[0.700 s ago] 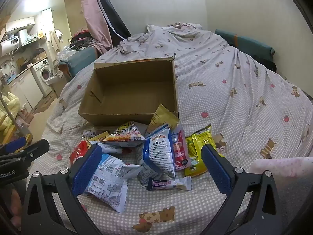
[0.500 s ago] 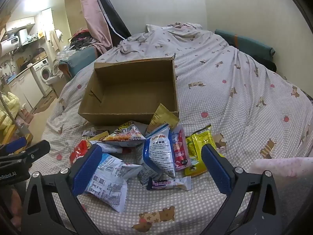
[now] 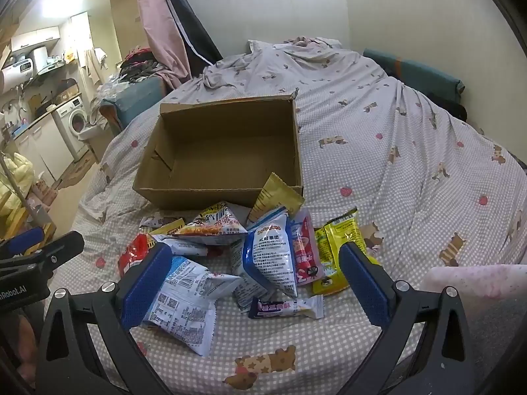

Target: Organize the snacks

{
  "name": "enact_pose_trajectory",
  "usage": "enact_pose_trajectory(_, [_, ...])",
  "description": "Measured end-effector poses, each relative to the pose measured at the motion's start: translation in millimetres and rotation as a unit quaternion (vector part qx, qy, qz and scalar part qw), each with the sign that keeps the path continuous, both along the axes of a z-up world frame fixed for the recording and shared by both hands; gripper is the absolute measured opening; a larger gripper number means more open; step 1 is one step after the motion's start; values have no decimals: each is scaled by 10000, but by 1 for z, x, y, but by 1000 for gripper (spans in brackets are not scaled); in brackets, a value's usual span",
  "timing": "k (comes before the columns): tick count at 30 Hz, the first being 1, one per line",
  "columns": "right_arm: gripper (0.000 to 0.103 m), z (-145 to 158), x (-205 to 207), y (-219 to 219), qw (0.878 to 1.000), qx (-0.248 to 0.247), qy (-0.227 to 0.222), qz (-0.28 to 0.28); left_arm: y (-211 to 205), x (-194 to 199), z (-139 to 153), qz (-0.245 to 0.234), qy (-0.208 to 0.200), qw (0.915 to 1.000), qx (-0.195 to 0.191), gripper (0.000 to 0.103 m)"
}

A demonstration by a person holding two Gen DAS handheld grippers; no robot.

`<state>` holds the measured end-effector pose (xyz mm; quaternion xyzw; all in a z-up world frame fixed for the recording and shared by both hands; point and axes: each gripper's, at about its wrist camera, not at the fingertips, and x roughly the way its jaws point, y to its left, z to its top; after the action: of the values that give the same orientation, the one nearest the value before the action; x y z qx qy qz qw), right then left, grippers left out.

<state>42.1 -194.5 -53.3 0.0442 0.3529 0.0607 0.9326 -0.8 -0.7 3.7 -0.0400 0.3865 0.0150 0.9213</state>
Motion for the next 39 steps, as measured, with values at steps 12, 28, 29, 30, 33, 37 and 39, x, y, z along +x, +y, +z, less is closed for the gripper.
enact_pose_trajectory(12, [103, 0, 1, 2, 10000, -18, 6, 11, 1, 0, 3, 34, -38, 10000, 43, 103])
enact_pose_trajectory(28, [103, -1, 1, 2, 10000, 2, 12, 16, 1, 0, 3, 60, -36, 10000, 50, 103])
enact_pose_trajectory(29, [103, -1, 1, 2, 10000, 4, 16, 18, 1, 0, 2, 63, -34, 10000, 56, 103])
enact_pose_trajectory(30, [103, -1, 1, 2, 10000, 9, 14, 16, 2, 0, 2, 63, -36, 10000, 47, 103])
enact_pose_trajectory(33, [103, -1, 1, 2, 10000, 7, 11, 17, 1, 0, 2, 60, -39, 10000, 62, 103])
enact_pose_trajectory(37, [103, -2, 1, 2, 10000, 8, 14, 21, 1, 0, 1, 53, -35, 10000, 56, 103])
enact_pose_trajectory(39, [103, -2, 1, 2, 10000, 15, 18, 21, 1, 0, 1, 54, -41, 10000, 63, 103])
